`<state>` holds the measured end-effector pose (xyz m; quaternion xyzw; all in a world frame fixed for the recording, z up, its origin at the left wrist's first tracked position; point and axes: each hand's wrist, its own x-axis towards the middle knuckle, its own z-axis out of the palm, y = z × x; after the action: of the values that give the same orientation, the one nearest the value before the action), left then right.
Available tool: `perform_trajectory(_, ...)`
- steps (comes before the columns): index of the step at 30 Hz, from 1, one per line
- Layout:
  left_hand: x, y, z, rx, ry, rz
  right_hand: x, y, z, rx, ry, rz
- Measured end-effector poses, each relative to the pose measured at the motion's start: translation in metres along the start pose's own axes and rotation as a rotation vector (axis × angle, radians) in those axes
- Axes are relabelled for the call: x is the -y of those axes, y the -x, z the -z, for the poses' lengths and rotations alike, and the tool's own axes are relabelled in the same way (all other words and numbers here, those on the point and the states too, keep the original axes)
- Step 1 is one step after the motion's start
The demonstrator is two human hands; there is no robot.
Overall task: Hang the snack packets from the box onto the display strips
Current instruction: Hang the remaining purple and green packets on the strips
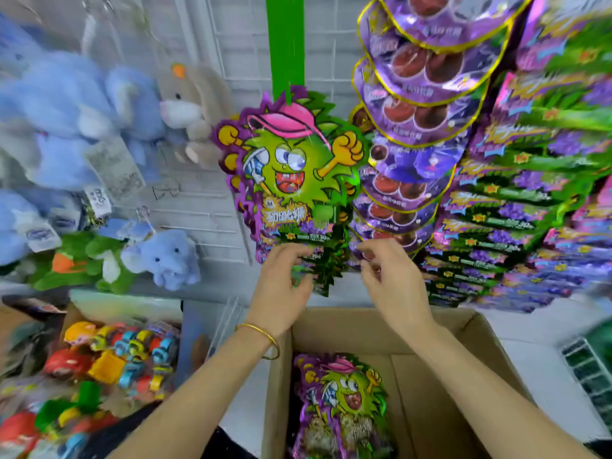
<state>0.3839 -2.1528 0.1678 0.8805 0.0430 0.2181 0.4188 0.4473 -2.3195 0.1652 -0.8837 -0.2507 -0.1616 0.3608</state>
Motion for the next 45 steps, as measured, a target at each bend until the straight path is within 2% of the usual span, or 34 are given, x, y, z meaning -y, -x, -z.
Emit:
perform_trajectory(3,0.016,0.013,-0.015,0.18,-0.036,0.162,-0.066,0.059,-0.046,0.388,0.079,-0.285)
perform_trajectory(6,0.023,0.015,-0.02,0.328,-0.073,0.205,-0.113,0.108,-0.091,0.69,0.094,-0.54)
perform_trajectory(9,0.025,0.013,-0.02,0.35,-0.085,0.223,-0.127,0.142,-0.124,0.888,0.042,-0.692)
perform_trajectory(11,0.028,0.01,-0.019,0.357,-0.086,0.238,-0.125,0.16,-0.143,0.933,-0.025,-0.78)
perform_trajectory(18,0.032,0.005,-0.019,0.342,-0.071,0.279,-0.109,0.183,-0.192,0.91,0.078,-0.944)
perform_trajectory(21,0.032,0.004,-0.018,0.341,-0.056,0.281,-0.102,0.179,-0.198,0.888,0.219,-0.952)
perform_trajectory(24,0.035,0.005,-0.017,0.351,-0.029,0.292,-0.098,0.177,-0.198,0.859,0.26,-0.942)
perform_trajectory(28,0.034,0.007,-0.017,0.376,-0.047,0.315,-0.106,0.179,-0.194,0.745,0.251,-0.877)
perform_trajectory(34,0.029,0.009,-0.022,0.424,-0.061,0.338,-0.119,0.163,-0.151,0.668,0.407,-0.621)
perform_trajectory(36,0.029,0.009,-0.027,0.439,-0.023,0.433,-0.119,0.153,-0.131,0.593,0.349,-0.592)
perform_trajectory(39,0.025,0.013,-0.042,0.499,0.125,0.71,-0.117,0.138,-0.104,0.459,0.1,-0.54)
perform_trajectory(41,0.017,0.015,-0.052,0.529,0.363,0.995,-0.109,0.131,-0.09,0.367,-0.097,-0.458)
perform_trajectory(43,0.011,0.013,-0.057,0.575,0.678,1.227,-0.096,0.124,-0.08,0.321,-0.175,-0.339)
perform_trajectory(45,0.006,0.009,-0.058,0.609,0.85,1.286,-0.078,0.118,-0.07,0.306,-0.083,-0.173)
